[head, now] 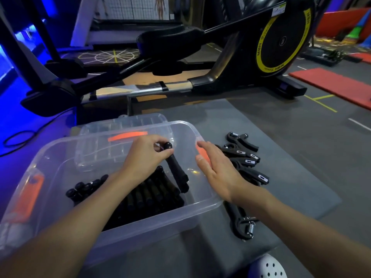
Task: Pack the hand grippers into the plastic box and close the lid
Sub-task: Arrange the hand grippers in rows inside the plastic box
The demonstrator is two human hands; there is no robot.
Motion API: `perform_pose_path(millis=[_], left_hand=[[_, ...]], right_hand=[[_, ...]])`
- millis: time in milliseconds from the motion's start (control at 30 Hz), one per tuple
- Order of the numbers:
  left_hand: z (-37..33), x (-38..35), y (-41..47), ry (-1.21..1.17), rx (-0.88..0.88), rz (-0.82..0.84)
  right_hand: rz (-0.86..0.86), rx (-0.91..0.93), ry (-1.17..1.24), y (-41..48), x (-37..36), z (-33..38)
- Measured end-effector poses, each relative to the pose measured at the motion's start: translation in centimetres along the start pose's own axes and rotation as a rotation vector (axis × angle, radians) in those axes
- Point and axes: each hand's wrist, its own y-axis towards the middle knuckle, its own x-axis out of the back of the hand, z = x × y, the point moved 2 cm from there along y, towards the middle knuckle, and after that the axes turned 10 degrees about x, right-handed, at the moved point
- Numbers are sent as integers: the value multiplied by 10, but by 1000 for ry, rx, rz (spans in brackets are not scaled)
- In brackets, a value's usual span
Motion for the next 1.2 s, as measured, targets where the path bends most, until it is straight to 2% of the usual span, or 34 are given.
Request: perform_pose_path(millis=[267,533,667,1067,1133,1200], left_hand=[[32,-25,19,157,55,103],[66,-46,20,454,83,236],[66,-51,20,520,74,235],[52,-46,11,473,57,229],[31,-41,6,371,61,235],[1,-36,-5,201,32,180]], right_hand=[[15,-24,61,-2,2,2],[7,-23,72,-3,1,-1],[6,-19,83,-2,0,-2],[-43,-3,144,-2,-2,-6],[-83,-7,202,-2,-1,-7],[-191,-55,296,-1,4,-13]])
